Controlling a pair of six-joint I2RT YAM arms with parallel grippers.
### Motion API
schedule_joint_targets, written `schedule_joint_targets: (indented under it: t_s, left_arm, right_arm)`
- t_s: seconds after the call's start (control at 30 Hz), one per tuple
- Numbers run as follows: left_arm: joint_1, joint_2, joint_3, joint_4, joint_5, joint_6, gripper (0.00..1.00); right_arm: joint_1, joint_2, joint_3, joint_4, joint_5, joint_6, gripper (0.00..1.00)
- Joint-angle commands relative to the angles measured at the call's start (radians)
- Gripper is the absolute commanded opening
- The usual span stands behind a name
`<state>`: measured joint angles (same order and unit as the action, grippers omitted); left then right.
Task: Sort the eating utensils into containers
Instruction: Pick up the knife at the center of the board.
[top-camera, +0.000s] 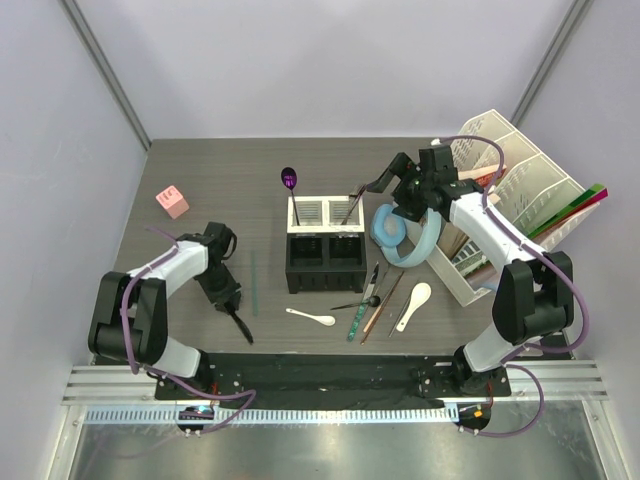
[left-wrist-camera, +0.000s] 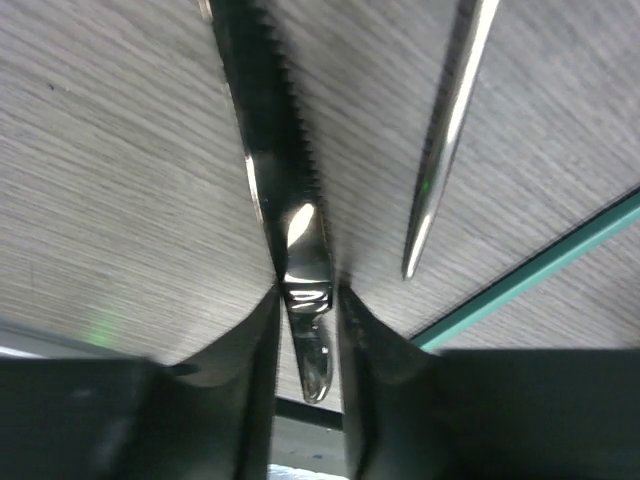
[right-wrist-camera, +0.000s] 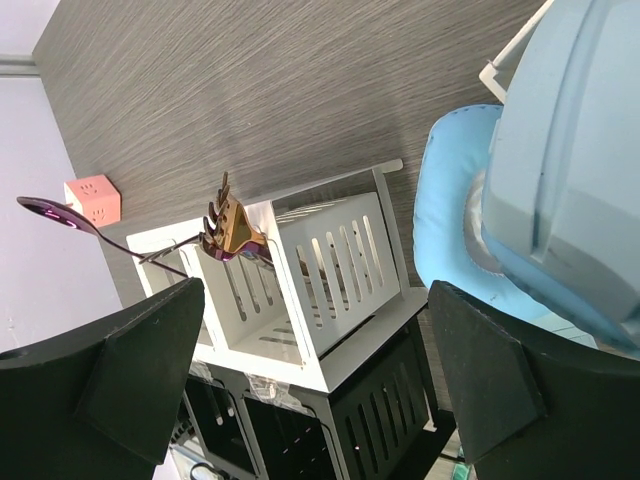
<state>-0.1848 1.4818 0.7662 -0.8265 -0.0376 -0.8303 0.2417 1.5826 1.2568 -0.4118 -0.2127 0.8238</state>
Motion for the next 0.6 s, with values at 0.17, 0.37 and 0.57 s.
schedule_joint_targets:
  t_s: [0.17,0.37,0.57]
  left_arm:
    - [0.001,-0.005,-0.050,0.079,0.031,0.023,0.00]
    - [0.001,0.029,0.001,0.084,0.022,0.008,0.00]
    - [0.002,0.142,0.100,0.070,-0.022,0.013,0.00]
  right_arm:
    - [-0.005,-0.007,0.032,0.034,-0.008,0.021,1.00]
    - [-0.007,-0.010,0.032,0.033,-0.008,0.023,1.00]
    - [-0.028,-0.016,0.026,0.019,-0.019,0.011,1.00]
